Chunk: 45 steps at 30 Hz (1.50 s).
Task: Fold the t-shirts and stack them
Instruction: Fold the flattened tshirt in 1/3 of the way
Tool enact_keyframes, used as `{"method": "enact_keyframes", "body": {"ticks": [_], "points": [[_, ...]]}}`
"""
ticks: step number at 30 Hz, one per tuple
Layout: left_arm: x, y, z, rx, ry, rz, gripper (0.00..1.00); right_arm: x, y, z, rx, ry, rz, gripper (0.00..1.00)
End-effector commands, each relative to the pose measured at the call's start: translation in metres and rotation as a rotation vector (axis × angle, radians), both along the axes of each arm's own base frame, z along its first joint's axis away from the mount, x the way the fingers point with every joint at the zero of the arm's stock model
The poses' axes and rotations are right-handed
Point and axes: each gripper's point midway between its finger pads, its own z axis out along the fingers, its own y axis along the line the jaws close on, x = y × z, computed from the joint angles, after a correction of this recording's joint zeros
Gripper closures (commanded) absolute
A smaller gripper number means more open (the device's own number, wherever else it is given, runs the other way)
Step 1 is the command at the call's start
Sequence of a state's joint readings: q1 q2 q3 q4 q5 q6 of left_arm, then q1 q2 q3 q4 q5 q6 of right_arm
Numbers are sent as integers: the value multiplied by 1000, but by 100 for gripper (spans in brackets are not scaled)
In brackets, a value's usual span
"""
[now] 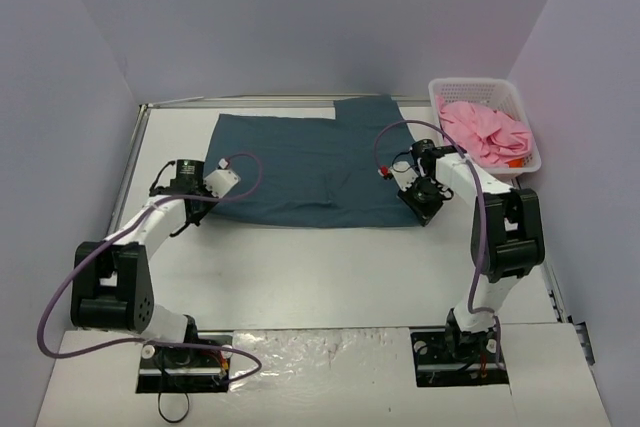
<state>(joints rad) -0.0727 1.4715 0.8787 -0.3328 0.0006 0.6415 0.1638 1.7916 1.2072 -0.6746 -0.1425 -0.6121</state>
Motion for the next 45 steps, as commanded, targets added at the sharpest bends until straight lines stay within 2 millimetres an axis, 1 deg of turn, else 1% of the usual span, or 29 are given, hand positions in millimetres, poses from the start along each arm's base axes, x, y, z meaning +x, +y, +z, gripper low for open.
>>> {"method": "enact_keyframes", "body": {"ticks": [1,2,4,6,7,8,9,11,12,13,14,15,21,26,33,42,45], "points": [[-23,8,10,17,25,-4,98,-19,-13,20,-33,12,4,100],[-26,8,17,16,8,-6,98,-22,-13,22,-32,18,9,100],[-35,8,20,19,19,-14,98,-26,-14,26,-32,13,10,100],[-43,8,28,22,3,-20,98,-33,-16,29,-33,22,15,100],[-50,9,29,25,15,-23,98,-36,-16,33,-33,14,20,100],[-54,10,36,26,-3,-25,98,-40,-17,34,-35,18,20,100],[-60,11,37,30,10,-30,98,-42,-18,39,-33,5,19,100],[-67,11,45,34,-4,-36,98,-50,-19,42,-33,11,26,100],[-76,12,44,35,21,-38,98,-53,-19,46,-28,-1,27,100],[-79,9,49,25,12,-49,98,-59,-20,48,-28,8,32,100],[-86,7,48,16,29,-59,98,-63,-21,51,-29,0,35,100],[-89,7,52,14,19,-62,98,-68,-22,53,-31,7,36,100],[-111,7,57,8,41,-79,98,-92,-26,65,-32,8,63,100],[-122,5,58,1,64,-92,98,-106,-27,74,-27,8,75,100],[-132,-2,65,-31,74,-121,97,-121,-26,76,-11,31,84,100],[-145,-10,73,-62,105,-182,98,-135,-26,83,1,41,93,100],[-151,-10,74,-59,119,-192,98,-140,-27,84,0,46,97,100]]}}
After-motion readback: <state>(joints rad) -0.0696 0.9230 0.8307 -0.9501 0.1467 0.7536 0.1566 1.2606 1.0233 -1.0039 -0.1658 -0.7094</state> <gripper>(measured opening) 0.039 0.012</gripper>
